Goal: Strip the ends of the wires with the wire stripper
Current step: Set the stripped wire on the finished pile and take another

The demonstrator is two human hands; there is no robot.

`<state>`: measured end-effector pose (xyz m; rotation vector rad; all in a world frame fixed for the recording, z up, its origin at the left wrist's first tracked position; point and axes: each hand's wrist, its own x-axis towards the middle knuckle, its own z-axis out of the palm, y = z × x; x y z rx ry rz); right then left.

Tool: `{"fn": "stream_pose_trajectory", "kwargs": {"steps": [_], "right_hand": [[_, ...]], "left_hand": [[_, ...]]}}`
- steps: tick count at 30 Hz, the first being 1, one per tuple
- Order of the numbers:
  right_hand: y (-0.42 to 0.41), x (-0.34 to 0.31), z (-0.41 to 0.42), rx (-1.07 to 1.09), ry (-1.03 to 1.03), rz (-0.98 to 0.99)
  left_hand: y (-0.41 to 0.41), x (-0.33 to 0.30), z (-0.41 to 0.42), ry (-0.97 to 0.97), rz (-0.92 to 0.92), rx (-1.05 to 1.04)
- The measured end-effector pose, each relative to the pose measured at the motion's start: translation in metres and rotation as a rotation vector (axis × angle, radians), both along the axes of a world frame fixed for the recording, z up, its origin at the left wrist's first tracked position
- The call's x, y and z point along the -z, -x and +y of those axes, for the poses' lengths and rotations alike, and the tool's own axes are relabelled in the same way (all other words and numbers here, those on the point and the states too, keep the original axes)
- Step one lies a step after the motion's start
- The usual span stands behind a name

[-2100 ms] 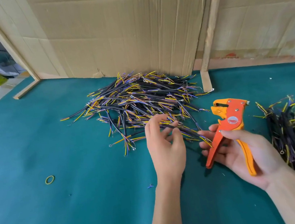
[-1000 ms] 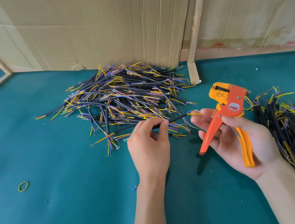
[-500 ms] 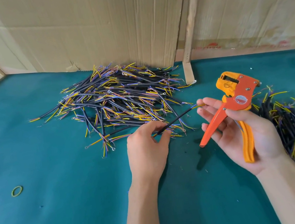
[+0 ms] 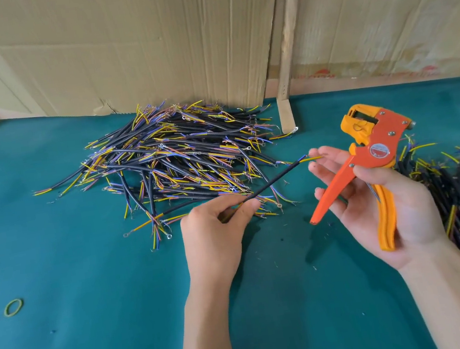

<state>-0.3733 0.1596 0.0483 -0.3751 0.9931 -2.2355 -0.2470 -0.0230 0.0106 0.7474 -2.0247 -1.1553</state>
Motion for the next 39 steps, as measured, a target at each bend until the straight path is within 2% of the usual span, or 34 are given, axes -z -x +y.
{"fn": "stream_pose_trajectory", "kwargs": {"steps": [6, 9, 12, 16, 20, 25, 34, 39], "right_hand": [[0.002, 0.001, 0.000, 0.107, 0.032, -0.075], [0.002, 0.000, 0.000, 0.133, 0.032, -0.079], [0.002, 0.000, 0.001, 0.141, 0.036, -0.104], [0.002, 0.001, 0.002, 0.129, 0.020, -0.105], [0.003, 0.003, 0.002, 0.070, -0.027, -0.097], [0.002, 0.004, 0.002, 0.000, -0.159, -0.077], [-0.001, 0.014, 0.002, -0.258, -0.438, 0.030], [-0.009, 0.011, -0.004, -0.238, -0.394, 0.065]], "left_hand": [[-0.004, -0.010, 0.000, -0.500, 0.307, 0.182], [-0.007, -0.015, -0.002, -0.641, 0.396, 0.261], [-0.008, -0.018, -0.002, -0.721, 0.420, 0.249], [-0.005, -0.018, -0.001, -0.737, 0.471, 0.093], [-0.003, -0.022, 0.000, -0.848, 0.617, 0.056], [-0.004, -0.023, -0.002, -0.825, 0.636, -0.051], [-0.008, -0.027, -0.007, -0.844, 0.715, -0.183], [-0.009, -0.023, -0.011, -0.808, 0.740, -0.246]]}}
